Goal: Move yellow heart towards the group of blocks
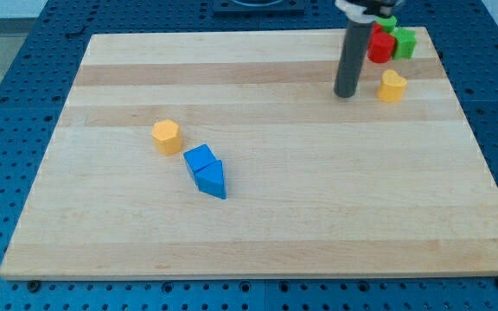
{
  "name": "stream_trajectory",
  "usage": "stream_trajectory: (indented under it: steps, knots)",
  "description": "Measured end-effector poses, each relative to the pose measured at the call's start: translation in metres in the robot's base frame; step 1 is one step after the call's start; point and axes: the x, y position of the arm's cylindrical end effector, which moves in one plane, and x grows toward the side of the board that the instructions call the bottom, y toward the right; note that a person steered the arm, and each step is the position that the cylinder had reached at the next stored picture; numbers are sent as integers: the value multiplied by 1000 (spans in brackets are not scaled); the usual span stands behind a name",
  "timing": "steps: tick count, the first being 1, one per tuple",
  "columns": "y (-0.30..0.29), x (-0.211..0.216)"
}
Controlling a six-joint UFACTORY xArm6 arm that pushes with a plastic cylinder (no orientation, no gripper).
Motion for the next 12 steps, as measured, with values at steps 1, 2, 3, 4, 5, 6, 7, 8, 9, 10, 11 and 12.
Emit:
stream_trajectory:
  steps: [1, 2, 3, 4, 5, 6, 7, 8, 9, 10, 11, 12]
  knots:
    - [0, 13]
    - [38, 13]
    - [81, 5]
    - [105, -10]
    - [108, -28]
    - [114, -35]
    - [122, -30]
    - [125, -9]
    - [144, -8]
    - [149, -22]
    - [149, -36]
    - [149, -44]
